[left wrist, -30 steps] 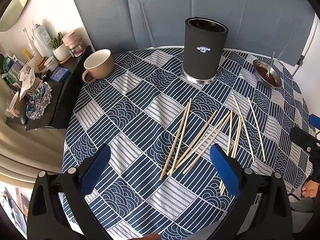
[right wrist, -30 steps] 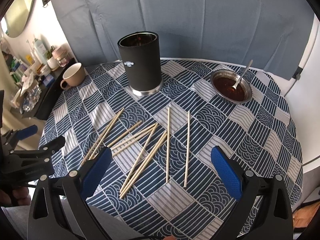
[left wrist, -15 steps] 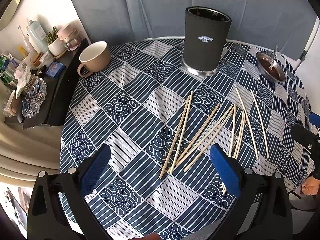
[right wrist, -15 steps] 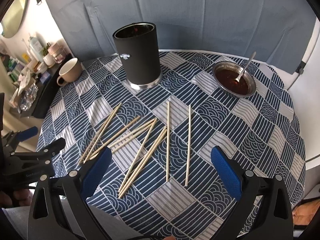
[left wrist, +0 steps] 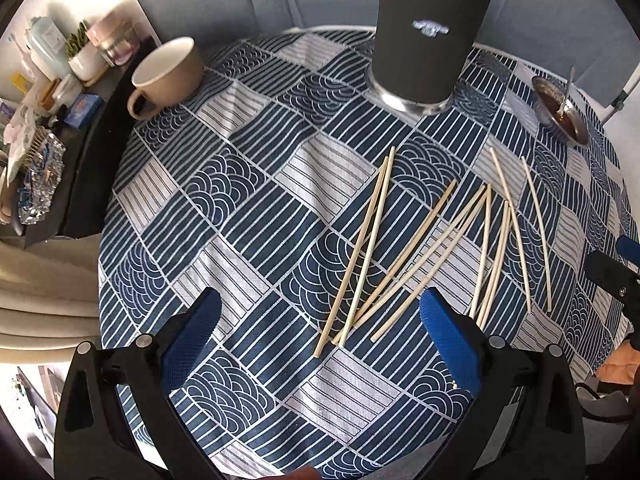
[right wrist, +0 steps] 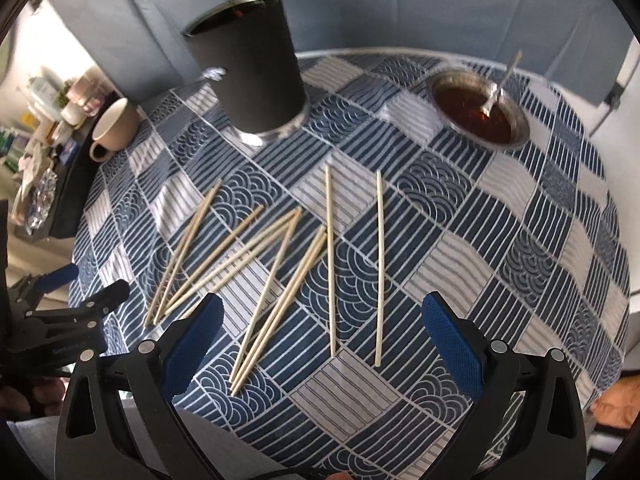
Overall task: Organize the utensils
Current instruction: 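Lower the left gripper onto one chopstick and close while the right gripper grasps another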
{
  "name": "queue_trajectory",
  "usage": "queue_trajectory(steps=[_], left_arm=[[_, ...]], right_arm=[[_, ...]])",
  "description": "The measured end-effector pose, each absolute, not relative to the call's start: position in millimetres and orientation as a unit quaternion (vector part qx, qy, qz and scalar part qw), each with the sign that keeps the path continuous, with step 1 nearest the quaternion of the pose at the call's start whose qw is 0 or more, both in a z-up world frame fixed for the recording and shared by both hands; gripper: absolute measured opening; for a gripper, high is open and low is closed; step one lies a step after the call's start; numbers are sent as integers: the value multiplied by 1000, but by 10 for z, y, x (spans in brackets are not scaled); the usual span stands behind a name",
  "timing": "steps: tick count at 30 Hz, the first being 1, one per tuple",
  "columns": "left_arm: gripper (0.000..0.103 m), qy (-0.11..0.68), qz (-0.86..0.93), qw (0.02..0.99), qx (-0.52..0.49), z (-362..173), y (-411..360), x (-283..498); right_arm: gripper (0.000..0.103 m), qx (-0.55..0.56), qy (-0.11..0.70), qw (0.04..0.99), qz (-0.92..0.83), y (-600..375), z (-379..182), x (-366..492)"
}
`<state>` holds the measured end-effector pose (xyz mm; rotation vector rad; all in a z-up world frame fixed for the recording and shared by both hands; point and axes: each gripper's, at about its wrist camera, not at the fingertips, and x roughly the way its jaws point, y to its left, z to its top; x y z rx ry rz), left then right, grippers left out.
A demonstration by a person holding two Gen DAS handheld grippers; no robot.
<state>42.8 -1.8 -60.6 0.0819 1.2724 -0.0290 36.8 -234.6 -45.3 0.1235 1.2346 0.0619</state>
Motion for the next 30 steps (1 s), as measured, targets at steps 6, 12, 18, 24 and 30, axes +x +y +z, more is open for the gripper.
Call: queue_trajectory(steps=[6, 12, 18, 24, 30], left_arm=[[97, 635, -17, 772, 36, -850, -7, 595], [97, 669, -4, 743, 17, -1071, 107, 743], [97, 682, 7, 731, 24, -1210, 181, 852], [97, 687, 14, 725, 38, -1324, 256, 1014], [97, 690, -2, 722, 56, -1413, 219, 1091]], right_arm=[[95, 83, 615, 784, 21, -2487, -726, 545], [95, 57, 627, 777, -14, -2658, -950, 767], [95, 50, 647, 760, -31, -2788, -1198, 941], [95, -13, 652, 756, -49, -2760, -1345, 1095], [95, -21, 656, 752, -58, -2786, -1454, 1241]])
